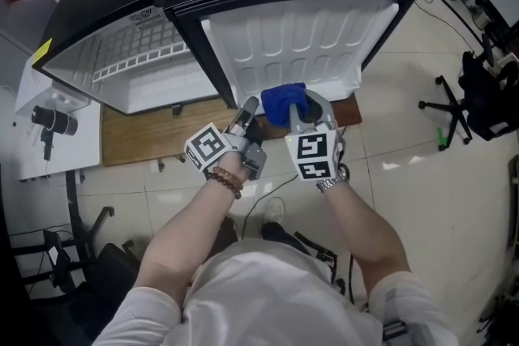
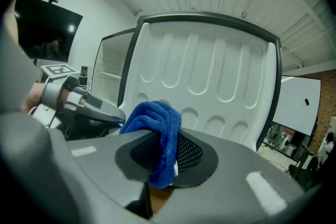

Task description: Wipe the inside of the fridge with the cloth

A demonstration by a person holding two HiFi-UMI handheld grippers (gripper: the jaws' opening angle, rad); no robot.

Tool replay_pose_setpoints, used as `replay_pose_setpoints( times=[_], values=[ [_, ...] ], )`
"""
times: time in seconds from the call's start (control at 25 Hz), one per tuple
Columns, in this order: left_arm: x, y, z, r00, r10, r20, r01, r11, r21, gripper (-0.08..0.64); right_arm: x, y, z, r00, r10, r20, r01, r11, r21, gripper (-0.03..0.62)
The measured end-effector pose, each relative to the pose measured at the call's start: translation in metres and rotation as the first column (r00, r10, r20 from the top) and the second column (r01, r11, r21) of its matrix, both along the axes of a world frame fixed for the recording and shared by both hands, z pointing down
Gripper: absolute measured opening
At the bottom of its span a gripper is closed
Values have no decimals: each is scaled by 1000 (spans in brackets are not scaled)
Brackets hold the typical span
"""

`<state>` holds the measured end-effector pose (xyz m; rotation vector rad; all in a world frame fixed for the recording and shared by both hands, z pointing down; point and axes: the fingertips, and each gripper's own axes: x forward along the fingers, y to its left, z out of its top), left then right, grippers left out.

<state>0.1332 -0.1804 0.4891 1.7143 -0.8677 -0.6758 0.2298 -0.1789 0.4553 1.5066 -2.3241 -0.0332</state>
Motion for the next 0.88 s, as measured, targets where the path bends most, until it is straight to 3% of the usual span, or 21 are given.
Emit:
replay_pose_setpoints(
  times=[0.88],
  values=[
    [3,0,-5,999,2,-33,-2,1000,9,28,140,-27,3,966,257,-34,-257,966,9,49]
  ],
)
